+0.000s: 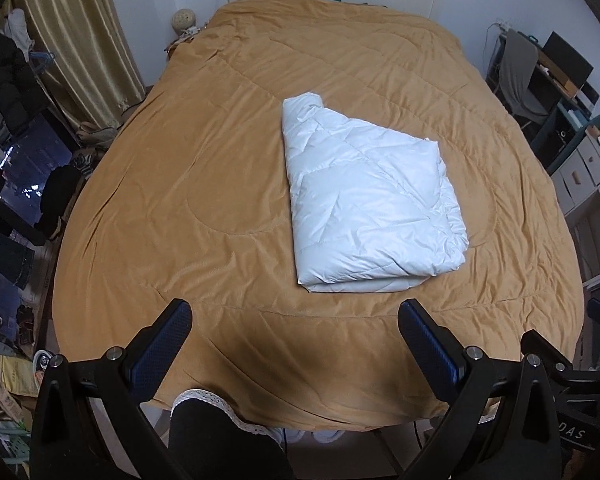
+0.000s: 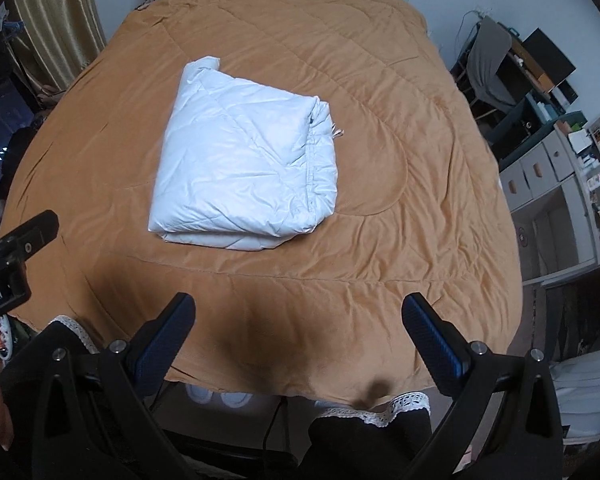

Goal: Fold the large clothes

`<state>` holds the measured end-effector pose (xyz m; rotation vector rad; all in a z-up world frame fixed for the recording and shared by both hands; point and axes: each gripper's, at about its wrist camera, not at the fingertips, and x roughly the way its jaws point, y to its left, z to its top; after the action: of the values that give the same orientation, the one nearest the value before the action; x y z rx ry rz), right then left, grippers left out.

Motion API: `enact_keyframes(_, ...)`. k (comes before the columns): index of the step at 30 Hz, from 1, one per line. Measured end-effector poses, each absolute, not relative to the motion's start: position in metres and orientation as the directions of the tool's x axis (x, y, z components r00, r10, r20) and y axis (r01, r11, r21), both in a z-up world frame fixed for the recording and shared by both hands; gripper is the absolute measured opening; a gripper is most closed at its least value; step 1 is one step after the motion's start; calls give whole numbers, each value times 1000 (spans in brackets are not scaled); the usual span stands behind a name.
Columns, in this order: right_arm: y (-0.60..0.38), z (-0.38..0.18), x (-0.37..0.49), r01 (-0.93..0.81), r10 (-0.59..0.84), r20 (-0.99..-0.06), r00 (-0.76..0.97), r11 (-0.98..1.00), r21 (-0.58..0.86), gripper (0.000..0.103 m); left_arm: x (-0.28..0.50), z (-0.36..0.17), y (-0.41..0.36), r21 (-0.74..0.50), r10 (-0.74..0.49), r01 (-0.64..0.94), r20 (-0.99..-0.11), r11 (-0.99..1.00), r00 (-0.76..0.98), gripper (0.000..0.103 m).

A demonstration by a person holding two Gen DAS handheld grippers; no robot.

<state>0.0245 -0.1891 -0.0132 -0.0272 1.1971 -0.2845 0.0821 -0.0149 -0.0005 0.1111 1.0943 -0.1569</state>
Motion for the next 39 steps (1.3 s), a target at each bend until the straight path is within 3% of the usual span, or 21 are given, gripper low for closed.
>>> enact_keyframes(39, -175, -19, 17, 191, -202, -929, 311, 970, -147, 103, 84, -5, -21, -13, -98, 198, -898, 980, 429, 103)
